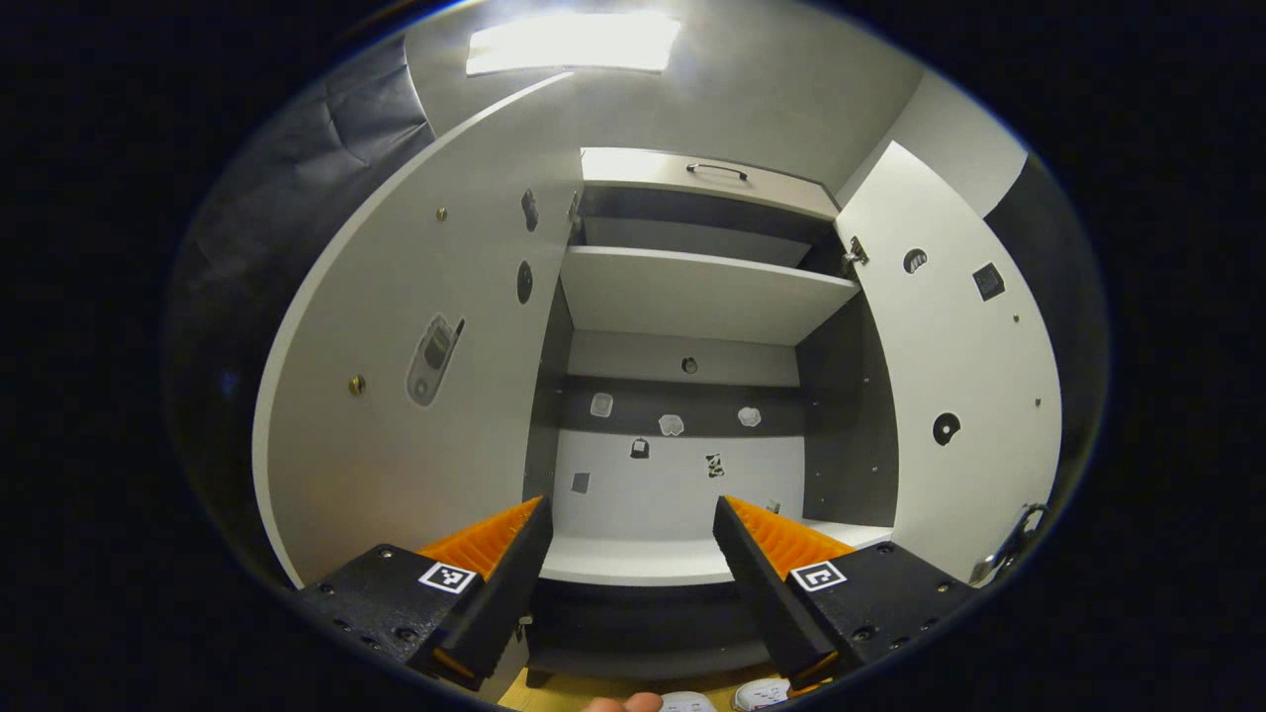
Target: Grab one shoe with the right hand and put it into the shoe cabinet, grab the other shoe with the left hand and put it into the shoe cabinet; then close the right door with the right hand and the left door with the left hand.
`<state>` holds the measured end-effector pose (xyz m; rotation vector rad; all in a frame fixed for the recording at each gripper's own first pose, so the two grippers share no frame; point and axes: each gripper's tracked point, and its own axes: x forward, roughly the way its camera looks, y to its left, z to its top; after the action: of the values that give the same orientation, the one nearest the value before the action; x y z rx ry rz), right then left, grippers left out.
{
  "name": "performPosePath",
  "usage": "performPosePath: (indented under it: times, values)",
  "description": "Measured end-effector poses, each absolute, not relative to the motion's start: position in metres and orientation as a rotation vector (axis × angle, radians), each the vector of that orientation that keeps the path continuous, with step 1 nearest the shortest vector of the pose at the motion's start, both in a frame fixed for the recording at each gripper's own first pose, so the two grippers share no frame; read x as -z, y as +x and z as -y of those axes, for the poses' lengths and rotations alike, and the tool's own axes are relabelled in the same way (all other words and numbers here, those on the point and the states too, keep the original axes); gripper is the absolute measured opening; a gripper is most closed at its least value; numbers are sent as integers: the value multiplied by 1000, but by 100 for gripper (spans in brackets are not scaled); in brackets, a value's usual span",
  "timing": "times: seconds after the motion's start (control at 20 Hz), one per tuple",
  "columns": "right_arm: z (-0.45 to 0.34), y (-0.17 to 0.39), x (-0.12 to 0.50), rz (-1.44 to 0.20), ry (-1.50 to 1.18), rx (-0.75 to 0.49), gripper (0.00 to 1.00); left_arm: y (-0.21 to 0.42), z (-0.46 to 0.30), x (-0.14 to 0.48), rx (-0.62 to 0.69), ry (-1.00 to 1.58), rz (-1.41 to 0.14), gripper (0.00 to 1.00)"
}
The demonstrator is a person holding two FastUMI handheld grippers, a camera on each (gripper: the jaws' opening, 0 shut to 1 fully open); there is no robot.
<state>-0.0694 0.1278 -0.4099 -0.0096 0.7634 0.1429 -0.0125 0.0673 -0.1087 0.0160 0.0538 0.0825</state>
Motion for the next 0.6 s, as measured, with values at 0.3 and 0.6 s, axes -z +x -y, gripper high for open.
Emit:
performPosePath:
  times: [0.3, 0.6]
  values:
    - [-138, -89, 472, -920, -51, -179, 72, -3, -67, 140, -46, 21, -98, 100]
    - [-141, -108, 513, -1045, -113, -210, 72, 0, -57, 148, -9, 6, -116, 99]
